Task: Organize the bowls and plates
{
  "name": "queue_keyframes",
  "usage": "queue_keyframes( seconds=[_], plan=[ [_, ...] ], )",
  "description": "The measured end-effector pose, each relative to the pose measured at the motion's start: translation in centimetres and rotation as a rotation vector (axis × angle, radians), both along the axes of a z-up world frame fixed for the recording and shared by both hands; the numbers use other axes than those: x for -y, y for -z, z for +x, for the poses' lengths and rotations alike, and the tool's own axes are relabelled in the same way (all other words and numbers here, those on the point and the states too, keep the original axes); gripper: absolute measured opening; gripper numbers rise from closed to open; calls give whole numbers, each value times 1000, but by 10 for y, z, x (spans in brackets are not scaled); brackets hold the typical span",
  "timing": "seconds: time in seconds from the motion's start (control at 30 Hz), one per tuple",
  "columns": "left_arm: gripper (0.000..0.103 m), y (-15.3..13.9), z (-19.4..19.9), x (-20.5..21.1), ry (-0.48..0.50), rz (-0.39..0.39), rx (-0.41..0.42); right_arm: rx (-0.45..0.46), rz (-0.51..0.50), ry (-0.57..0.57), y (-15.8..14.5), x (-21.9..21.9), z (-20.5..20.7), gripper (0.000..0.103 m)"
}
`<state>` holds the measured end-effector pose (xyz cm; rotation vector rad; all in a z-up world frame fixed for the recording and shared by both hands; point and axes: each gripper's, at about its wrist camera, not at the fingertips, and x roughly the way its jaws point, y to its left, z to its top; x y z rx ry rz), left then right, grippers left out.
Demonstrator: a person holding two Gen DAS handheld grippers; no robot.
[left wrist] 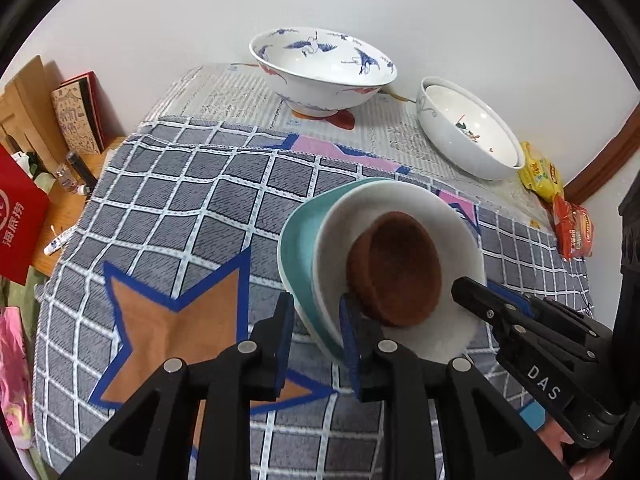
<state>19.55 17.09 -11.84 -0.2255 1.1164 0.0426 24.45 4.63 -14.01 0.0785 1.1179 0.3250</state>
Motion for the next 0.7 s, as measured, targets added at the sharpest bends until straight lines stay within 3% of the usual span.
queue_keyframes(
  seconds=[0.17,0.33,0.57,0.63,0.7],
  plan=[
    [25,-21,-24,19,16,50,43,37,8,16,-22,14,-29,18],
    [36,-51,-52,48,64,81,121,118,-25,59,-54,41,-68,19],
    [54,-92,-93,103,136,142,245,255,-98,164,-103,91,-131,46],
    [66,-101,-104,115,144,156,277,281,-129,188,-112,102,-144,52],
    [70,-108,-112,124,145,152,299,289,-166,218,-121,116,-160,56]
  ],
)
